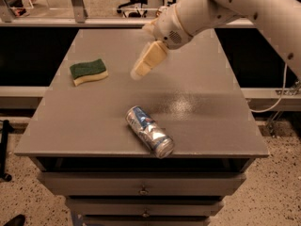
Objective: Pick sponge
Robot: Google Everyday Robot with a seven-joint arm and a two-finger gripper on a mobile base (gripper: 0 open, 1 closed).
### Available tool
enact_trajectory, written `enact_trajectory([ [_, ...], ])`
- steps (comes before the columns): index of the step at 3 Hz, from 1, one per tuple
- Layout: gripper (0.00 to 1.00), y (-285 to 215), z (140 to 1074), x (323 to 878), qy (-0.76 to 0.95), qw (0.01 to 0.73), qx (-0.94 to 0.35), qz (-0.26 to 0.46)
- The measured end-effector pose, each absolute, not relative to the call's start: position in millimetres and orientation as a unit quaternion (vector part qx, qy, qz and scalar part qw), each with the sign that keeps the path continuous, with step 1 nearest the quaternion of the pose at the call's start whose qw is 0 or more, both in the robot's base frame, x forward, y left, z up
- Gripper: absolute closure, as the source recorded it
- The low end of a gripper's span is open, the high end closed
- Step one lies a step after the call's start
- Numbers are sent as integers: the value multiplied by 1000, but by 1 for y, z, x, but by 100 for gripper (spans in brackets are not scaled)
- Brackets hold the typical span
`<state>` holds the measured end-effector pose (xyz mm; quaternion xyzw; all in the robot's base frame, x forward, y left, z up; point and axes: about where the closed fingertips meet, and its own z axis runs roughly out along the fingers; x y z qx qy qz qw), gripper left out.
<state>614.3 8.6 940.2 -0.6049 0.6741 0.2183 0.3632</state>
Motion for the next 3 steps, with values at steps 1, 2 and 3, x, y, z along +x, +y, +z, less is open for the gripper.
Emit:
enact_trajectory([
  [1, 0, 82, 933, 651, 645, 394, -592, 279],
  [2, 0, 130, 920, 676, 631, 407, -586, 306],
  [3, 0, 151, 894, 694, 635, 414, -580, 298],
])
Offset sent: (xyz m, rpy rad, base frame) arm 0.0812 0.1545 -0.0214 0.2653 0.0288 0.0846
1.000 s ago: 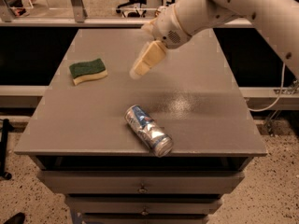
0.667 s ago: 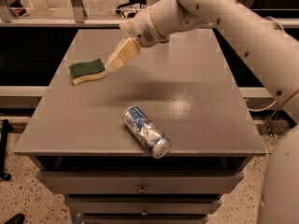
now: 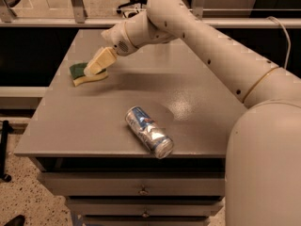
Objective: Pick sponge
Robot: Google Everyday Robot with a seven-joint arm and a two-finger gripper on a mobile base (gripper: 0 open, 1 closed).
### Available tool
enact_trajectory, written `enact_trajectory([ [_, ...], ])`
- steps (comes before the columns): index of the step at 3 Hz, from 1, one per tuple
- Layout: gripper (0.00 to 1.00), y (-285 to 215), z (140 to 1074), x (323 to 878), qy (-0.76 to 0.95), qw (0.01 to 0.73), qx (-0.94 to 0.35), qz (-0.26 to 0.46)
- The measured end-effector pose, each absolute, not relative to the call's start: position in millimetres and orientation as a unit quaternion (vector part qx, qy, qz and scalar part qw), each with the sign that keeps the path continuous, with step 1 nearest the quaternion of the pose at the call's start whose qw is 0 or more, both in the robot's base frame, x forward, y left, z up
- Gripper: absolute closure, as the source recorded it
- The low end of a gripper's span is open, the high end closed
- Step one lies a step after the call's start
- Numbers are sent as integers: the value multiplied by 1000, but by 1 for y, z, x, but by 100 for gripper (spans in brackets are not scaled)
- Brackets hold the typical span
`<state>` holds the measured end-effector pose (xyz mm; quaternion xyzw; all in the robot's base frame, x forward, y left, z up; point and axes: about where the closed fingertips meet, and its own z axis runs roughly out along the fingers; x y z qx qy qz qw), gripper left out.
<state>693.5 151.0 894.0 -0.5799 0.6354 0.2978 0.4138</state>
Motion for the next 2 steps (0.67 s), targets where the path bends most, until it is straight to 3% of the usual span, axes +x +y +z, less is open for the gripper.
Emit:
enact_trajectory([
  [2, 0, 163, 844, 715, 652, 411, -571, 283],
])
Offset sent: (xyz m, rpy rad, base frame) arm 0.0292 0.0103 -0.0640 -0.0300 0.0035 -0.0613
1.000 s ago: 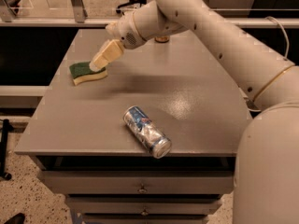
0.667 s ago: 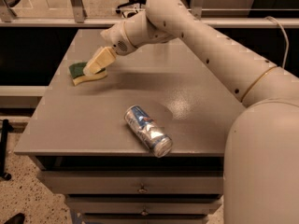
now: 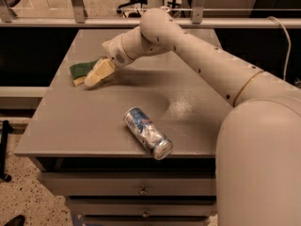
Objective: Pick sponge
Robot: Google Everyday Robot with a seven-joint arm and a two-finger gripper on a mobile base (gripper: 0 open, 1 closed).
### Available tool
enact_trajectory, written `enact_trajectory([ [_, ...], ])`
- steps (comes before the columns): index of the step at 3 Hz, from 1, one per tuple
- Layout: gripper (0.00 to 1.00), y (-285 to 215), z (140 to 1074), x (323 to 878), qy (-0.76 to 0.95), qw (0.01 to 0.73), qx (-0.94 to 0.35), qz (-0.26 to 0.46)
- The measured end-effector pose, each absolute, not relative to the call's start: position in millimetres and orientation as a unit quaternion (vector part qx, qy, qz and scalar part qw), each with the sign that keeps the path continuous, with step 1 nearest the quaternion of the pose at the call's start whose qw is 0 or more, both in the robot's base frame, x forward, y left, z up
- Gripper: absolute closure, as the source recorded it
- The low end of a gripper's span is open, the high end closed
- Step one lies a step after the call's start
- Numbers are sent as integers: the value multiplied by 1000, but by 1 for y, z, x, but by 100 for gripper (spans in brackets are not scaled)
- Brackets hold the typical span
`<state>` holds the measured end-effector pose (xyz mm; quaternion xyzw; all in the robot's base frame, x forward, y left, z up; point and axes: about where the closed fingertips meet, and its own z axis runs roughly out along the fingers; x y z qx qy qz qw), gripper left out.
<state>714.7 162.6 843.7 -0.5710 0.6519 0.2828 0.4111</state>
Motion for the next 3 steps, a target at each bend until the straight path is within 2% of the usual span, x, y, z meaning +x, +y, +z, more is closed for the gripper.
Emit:
enact_trajectory([
  [1, 15, 161, 840, 716, 652, 413, -569, 282],
  [3, 60, 155, 863, 713, 641, 433, -564, 289],
])
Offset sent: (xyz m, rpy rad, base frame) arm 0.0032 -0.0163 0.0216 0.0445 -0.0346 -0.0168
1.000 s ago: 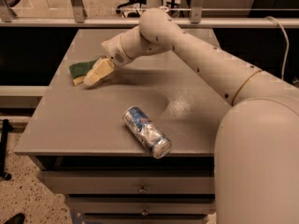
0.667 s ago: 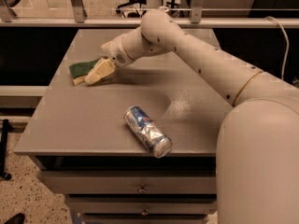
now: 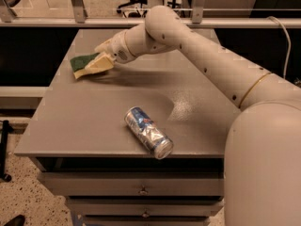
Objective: Pick sponge
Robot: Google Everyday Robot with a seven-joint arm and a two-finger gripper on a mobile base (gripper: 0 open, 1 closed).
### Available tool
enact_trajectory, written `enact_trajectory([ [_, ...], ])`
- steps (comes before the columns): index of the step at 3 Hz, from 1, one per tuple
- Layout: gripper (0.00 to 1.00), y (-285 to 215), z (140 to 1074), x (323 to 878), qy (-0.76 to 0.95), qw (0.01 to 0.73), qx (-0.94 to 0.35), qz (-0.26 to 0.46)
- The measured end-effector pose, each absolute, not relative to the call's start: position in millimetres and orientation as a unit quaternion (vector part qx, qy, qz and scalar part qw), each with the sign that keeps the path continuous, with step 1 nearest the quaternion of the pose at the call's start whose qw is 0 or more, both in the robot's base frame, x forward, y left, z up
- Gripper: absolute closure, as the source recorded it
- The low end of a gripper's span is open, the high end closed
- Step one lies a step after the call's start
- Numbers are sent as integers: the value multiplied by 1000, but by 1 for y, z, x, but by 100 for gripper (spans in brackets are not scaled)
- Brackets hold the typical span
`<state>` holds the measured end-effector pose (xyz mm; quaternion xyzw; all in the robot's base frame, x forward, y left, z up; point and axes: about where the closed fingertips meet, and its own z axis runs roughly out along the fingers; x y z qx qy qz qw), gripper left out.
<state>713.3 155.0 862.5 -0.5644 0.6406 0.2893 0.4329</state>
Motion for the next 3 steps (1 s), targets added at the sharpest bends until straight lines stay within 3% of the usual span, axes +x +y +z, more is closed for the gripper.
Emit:
enact_trajectory([
  [1, 83, 151, 884, 709, 629, 450, -561, 295],
  [2, 100, 134, 922, 705, 610, 486, -549, 301],
  [3, 100, 112, 964, 699, 581, 525, -531, 323],
])
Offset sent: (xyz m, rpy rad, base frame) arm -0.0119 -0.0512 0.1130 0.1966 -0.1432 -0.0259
